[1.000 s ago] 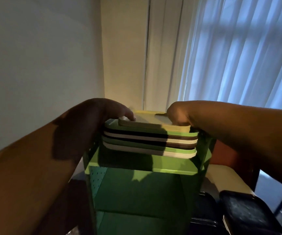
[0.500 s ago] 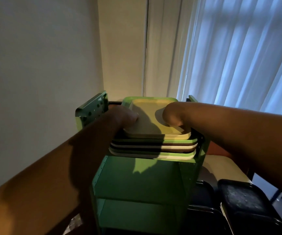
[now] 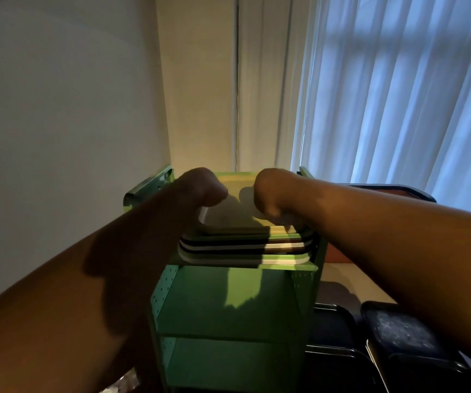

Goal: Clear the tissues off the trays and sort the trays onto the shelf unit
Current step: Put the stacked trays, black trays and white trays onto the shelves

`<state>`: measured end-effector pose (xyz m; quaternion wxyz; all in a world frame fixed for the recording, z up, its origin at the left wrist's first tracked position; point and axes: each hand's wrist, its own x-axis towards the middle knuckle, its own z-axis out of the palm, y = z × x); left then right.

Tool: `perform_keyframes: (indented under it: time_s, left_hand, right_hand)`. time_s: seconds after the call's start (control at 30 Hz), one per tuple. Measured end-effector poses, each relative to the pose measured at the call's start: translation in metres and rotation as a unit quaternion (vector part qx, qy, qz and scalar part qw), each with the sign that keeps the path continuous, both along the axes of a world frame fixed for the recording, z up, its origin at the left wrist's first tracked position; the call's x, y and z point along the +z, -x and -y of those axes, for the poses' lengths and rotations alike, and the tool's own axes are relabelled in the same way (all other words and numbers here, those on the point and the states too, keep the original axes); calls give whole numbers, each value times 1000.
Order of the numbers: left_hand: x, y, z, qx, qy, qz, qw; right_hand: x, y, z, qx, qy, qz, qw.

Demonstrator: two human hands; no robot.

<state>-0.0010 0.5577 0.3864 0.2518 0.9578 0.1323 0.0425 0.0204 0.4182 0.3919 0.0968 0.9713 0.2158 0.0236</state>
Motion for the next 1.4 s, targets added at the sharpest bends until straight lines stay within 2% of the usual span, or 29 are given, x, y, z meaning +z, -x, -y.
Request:
perform_keyframes:
  time_s: [0.07, 0.2, 0.27, 0.37, 0.47, 0.63, 0.73, 0.87, 0.93, 1.07, 1.17, 1.3, 1.4]
  left_hand:
    - [19, 3, 12, -5, -29, 63, 998]
    - [43, 6, 53, -94, 76, 163, 979]
    - [46, 6, 78, -135, 85, 204, 966]
    - [47, 6, 122, -183, 105, 239, 948]
    - [47, 6, 168, -214, 90, 245, 941]
    - [32, -19, 250, -246, 64, 225, 941]
    - [7, -41, 303, -237, 84, 190, 949]
    - [-57, -74, 371, -147, 131, 121, 973]
    - [-95, -79, 400, -114, 251, 43, 960]
    - [-188, -71, 437, -95, 298, -61, 948]
    - [-277, -61, 455, -79, 248, -161, 952]
    - [-372, -40, 465, -12, 217, -275, 937]
    - [-406, -27, 465, 27, 183, -323, 928]
  right_hand:
    - [17, 3, 7, 30, -83, 31, 996]
    - [44, 2, 49, 1, -313, 76, 947]
    - [43, 3, 78, 24, -360, 88, 928]
    - [30, 5, 121, 34, -468, 98, 878]
    - [15, 1, 162, 42, -518, 111, 847]
    - [-11, -14, 239, 27, -527, 117, 842]
    - [-39, -31, 290, 6, -528, 91, 844]
    - [-97, -49, 358, -8, -545, 58, 837]
    - [-135, -56, 389, -29, -552, 35, 833]
    - [-229, -64, 442, -89, -530, 20, 843]
    - [-303, -60, 471, -131, -498, 26, 857]
    - [-384, -46, 504, -235, -465, -134, 843]
    - [-428, -35, 526, -318, -429, -205, 821]
